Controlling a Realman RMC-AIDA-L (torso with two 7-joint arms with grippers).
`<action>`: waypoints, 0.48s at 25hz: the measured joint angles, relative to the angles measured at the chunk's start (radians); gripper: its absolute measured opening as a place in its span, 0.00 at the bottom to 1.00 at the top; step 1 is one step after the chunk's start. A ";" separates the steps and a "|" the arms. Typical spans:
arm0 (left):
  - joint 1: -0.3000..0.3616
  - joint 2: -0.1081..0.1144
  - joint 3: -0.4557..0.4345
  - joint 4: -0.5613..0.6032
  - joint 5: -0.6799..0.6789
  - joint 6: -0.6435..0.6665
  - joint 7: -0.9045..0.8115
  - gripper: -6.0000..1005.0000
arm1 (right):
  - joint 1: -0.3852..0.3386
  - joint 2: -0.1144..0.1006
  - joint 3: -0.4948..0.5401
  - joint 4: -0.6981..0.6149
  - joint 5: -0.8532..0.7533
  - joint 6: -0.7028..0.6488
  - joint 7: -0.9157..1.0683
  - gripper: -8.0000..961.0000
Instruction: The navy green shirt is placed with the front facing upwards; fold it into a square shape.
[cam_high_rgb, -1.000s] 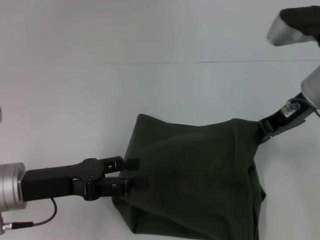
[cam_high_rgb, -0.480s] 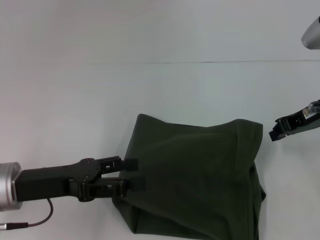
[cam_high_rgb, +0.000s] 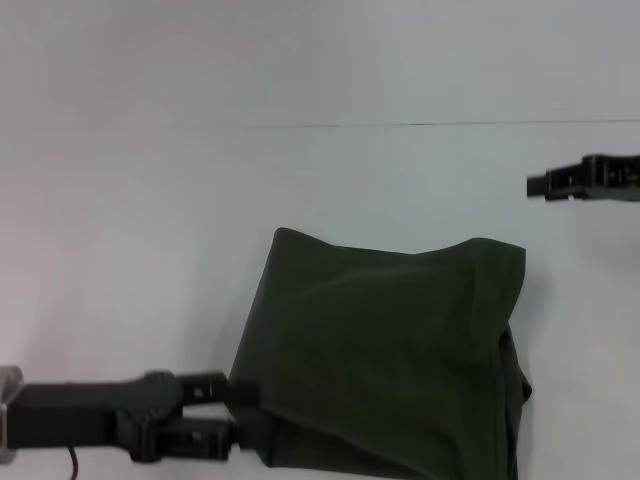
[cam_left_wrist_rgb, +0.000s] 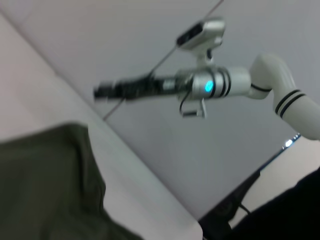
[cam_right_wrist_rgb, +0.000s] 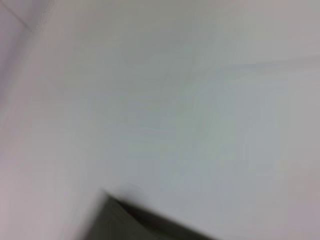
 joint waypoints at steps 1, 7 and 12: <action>0.002 -0.004 0.003 -0.004 0.017 -0.003 0.003 0.87 | -0.018 -0.004 0.016 0.018 0.071 0.010 -0.030 0.30; 0.053 -0.051 0.013 -0.006 0.039 -0.104 0.086 0.87 | -0.090 -0.014 0.059 0.156 0.363 0.073 -0.210 0.43; 0.087 -0.065 0.011 -0.093 0.041 -0.233 0.284 0.87 | -0.085 -0.017 0.059 0.222 0.408 0.128 -0.297 0.63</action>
